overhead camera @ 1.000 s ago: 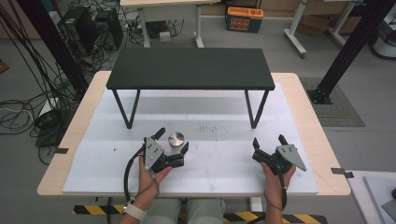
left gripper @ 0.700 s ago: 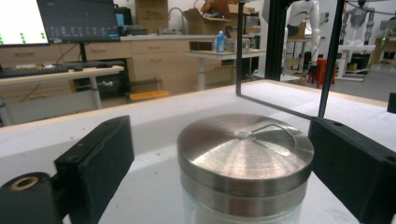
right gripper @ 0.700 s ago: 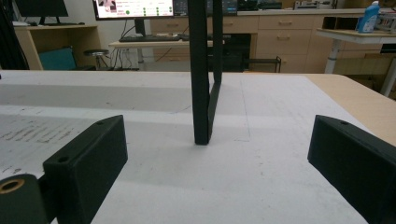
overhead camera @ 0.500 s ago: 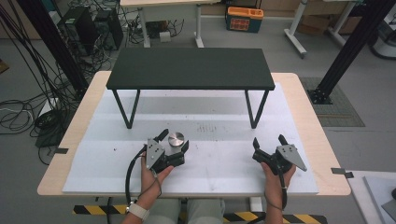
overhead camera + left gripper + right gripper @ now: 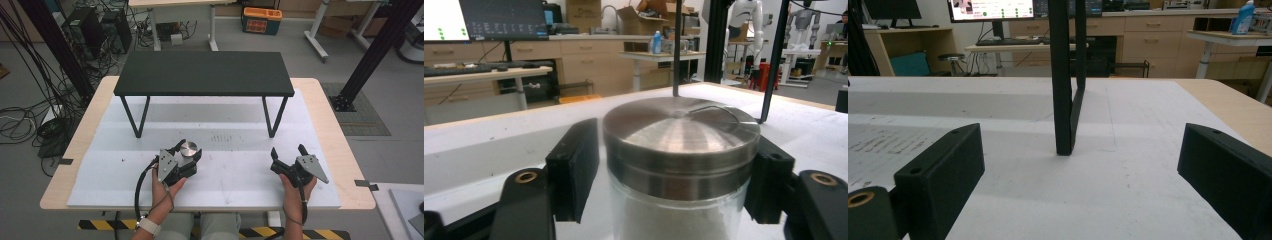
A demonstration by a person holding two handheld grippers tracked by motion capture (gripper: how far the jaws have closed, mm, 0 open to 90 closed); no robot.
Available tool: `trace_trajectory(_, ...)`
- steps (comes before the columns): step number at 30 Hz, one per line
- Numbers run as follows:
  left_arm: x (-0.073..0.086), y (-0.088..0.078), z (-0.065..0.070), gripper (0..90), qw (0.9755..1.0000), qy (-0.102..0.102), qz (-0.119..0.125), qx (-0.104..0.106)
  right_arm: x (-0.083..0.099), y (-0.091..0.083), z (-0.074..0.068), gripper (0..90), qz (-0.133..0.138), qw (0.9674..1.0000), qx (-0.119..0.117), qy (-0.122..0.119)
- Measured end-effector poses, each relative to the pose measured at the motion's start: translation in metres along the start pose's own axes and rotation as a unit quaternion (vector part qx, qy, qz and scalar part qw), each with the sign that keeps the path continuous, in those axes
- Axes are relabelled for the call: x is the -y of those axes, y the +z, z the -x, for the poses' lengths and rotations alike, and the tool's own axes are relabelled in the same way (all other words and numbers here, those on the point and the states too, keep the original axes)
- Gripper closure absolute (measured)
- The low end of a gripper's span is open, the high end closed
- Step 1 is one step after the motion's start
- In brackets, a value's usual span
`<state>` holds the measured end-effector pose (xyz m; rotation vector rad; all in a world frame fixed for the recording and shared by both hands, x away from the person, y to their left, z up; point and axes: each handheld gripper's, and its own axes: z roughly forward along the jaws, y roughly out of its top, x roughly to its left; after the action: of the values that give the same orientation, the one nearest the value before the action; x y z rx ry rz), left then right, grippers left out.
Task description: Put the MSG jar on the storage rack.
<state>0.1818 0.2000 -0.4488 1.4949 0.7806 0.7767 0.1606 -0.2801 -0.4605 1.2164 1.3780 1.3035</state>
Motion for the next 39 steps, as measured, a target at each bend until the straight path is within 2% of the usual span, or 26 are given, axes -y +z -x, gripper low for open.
trace_trajectory(3,0.0,0.0,0.0,42.1,1.0,0.0,0.0,0.006,0.0,0.0,0.0,4.4,0.0,1.0,0.0,0.0)
trace_trajectory(18,-0.003,-0.002,-0.001,42.5,1.0,-0.004,-0.003,0.003,0.0,0.0,0.0,4.5,0.0,1.0,0.001,0.0)
trace_trajectory(23,-0.007,-0.005,-0.003,42.5,0.9999,-0.007,0.009,0.001,0.0,0.0,0.0,4.5,0.0,1.0,0.001,0.0)
trace_trajectory(35,-0.036,-0.016,-0.009,41.0,0.9997,-0.006,0.026,0.001,0.0,0.0,-0.001,4.5,0.0,1.0,0.002,-0.003)
trace_trajectory(39,-0.048,-0.021,-0.011,41.2,0.9995,0.003,0.031,-0.003,0.0,0.0,-0.001,4.5,0.0,1.0,0.002,-0.003)
